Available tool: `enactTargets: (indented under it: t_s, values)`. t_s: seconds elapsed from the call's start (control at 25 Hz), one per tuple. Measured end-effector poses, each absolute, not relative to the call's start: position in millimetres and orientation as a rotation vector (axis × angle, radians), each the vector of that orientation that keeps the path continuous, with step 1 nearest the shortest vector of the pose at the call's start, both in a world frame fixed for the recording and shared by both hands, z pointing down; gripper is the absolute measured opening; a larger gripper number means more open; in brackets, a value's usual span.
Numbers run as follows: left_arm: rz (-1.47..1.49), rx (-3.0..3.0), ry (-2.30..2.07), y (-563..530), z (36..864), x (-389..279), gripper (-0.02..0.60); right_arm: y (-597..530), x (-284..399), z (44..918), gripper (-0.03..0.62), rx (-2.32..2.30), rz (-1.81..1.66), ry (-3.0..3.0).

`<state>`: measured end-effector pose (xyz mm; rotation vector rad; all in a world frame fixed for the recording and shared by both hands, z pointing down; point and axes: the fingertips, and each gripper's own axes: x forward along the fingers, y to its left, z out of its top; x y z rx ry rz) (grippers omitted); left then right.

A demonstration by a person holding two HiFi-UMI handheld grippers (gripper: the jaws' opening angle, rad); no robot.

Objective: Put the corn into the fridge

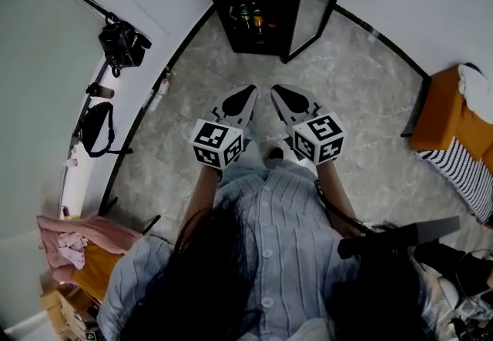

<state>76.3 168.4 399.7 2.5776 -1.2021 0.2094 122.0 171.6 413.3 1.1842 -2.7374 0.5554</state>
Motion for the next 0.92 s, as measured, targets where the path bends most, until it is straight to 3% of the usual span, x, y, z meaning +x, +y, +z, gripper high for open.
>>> enactTargets:
  t_s: [0.92]
  values:
    - [0.181, 2.558, -1.253, 154.4, 391.8, 51.1, 0.008, 149.7, 94.9, 400.7, 0.028, 1.111, 0.556, -2.778]
